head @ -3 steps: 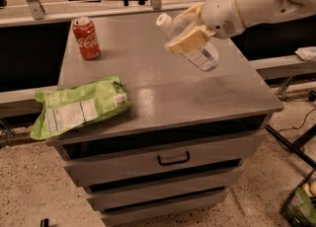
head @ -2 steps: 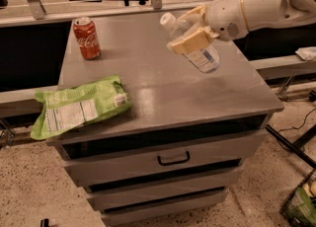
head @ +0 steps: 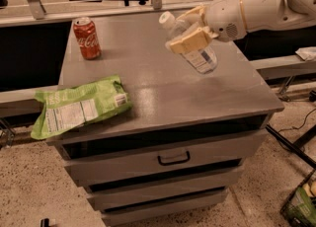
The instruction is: Place blue plastic bottle upright
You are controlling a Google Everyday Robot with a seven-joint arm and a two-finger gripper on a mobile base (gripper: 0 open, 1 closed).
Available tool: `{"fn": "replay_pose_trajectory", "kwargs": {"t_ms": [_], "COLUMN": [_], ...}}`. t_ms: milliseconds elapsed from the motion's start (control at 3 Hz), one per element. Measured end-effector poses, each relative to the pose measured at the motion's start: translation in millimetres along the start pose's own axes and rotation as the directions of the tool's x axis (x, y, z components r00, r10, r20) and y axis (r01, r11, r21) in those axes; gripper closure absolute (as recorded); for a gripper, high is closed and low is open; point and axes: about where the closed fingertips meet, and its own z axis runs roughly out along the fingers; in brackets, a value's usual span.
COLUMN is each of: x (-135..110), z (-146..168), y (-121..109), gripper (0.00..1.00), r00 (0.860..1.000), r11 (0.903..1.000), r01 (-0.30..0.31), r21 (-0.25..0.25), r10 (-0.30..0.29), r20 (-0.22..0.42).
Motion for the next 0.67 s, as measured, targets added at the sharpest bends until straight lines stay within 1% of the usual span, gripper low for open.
{"fn": "replay_pose_trajectory", "kwargs": {"t_ms": [333, 667], "x": [-8, -19], "z": [-4, -8], "y": [1, 2], "gripper": [1.00, 1.00], "r00": [0.981, 0.924], "r11": [0.9951, 0.9816], "r01": [-0.096, -0.178], "r21": [-0.021, -0.069], "r10": [0.098, 0.191], "r20": [0.168, 0.332]}}
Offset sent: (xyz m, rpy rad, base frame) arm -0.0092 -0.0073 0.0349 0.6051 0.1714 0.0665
